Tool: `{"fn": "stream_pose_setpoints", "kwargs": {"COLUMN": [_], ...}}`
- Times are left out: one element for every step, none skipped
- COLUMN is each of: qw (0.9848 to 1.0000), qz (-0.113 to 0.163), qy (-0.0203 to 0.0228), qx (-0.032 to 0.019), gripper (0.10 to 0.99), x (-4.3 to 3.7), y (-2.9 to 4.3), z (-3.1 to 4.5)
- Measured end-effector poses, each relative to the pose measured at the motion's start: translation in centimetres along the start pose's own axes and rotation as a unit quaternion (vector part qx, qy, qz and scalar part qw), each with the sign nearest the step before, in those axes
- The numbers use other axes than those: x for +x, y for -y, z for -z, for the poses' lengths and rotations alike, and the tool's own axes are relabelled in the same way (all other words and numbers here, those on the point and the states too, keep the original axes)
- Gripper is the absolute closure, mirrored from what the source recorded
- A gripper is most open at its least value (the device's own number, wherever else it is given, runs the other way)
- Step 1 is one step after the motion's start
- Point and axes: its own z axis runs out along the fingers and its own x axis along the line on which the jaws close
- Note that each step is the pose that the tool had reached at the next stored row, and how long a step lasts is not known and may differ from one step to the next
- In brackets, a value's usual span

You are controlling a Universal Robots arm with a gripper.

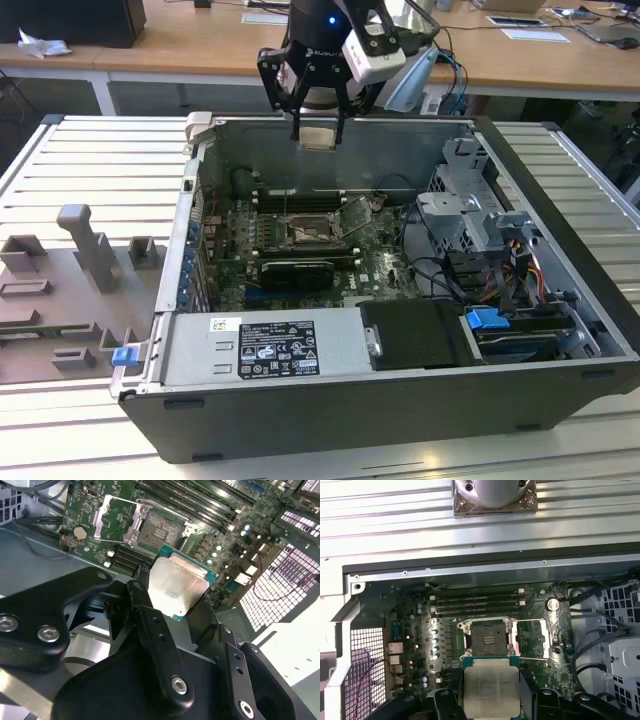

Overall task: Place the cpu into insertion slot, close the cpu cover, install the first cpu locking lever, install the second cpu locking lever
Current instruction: 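Place the cpu into insertion slot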

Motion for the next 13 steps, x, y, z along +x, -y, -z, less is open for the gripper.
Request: {"fn": "stream_pose_setpoints", "kwargs": {"qw": [1.0,0.9999,0.9999,0.9999,0.9999,0.9998,0.9998,0.9997,0.9996,0.9995,0.9995,0.9994,0.9993], "qz": [-0.008,-0.01,-0.013,-0.015,-0.016,-0.019,-0.021,-0.025,-0.029,-0.031,-0.032,-0.035,-0.036], "qy": [0.0007,0.0009,0.0012,0.0013,0.0014,0.0016,0.0018,0.0022,0.0025,0.0027,0.0029,0.0031,0.0032], "qx": [-0.0002,-0.0002,-0.0002,-0.0003,-0.0003,-0.0003,-0.0004,-0.0005,-0.0006,-0.0006,-0.0006,-0.0007,-0.0007], "gripper": [0.545,0.545,0.545,0.545,0.545,0.545,0.545,0.545,0.545,0.545,0.545,0.545,0.545], "x": [0.0,0.0,0.0,0.0,0.0,0.0,0.0,0.0,0.0,0.0,0.0,0.0,0.0], "y": [0.0,0.0,0.0,0.0,0.0,0.0,0.0,0.0,0.0,0.0,0.0,0.0,0.0], "z": [0.0,0.0,0.0,0.0,0.0,0.0,0.0,0.0,0.0,0.0,0.0,0.0,0.0]}}
